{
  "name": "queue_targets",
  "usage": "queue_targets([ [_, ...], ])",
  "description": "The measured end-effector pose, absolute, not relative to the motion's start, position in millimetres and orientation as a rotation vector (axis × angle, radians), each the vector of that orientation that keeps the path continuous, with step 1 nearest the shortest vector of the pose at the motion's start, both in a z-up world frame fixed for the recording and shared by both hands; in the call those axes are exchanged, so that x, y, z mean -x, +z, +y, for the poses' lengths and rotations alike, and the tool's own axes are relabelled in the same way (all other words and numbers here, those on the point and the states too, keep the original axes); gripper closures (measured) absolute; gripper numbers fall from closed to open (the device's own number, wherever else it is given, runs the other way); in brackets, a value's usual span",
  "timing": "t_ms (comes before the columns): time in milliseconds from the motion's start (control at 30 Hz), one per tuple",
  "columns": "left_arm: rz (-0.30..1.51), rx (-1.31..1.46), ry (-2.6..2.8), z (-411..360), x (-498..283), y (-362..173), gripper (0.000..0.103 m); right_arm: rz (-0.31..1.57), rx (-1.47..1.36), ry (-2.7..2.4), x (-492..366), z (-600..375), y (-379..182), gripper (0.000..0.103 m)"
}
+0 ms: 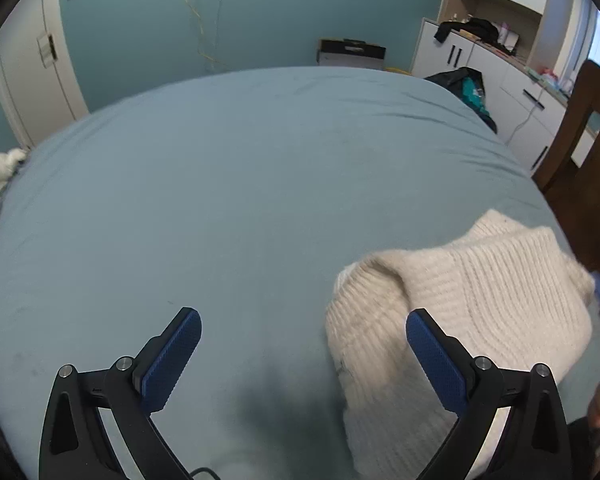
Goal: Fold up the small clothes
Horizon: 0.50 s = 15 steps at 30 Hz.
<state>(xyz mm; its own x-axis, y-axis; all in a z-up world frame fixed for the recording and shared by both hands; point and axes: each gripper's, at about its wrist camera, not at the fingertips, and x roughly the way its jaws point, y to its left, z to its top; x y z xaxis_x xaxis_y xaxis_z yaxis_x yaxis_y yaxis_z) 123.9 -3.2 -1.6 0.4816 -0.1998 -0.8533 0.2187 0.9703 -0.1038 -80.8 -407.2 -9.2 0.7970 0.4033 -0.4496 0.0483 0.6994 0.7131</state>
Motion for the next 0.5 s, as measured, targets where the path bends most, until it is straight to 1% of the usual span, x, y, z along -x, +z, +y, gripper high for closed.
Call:
queue_targets([
  [33,1.061,0.001,-0.271,0,-130,-6,0.000,0.675,-0.815,0.193,76,-413,-18,0.001],
  [100,1.164,0.115,-0.345,11,-148,-25,0.000,0.750,-0.900,0.187,67,-422,-36,0.001],
  [200,1.346,0.360,-0.472,23,-166,-66,0.000,0.862,-1.057,0.256,51,-426,-65,0.001],
  [267,1.431,0.519,-0.523,28,-165,-94,0.000,0.950,-1.131,0.278,41,-425,-86,0.001],
  [400,1.507,0.769,-0.595,31,-163,-131,0.000,1.083,-1.198,0.273,28,-418,-117,0.001],
  [467,1.512,0.847,-0.622,29,-161,-144,0.000,1.120,-1.231,0.289,22,-413,-131,0.001],
  [500,1.514,0.890,-0.631,28,-159,-149,0.000,1.122,-1.294,0.322,21,-411,-144,0.001],
])
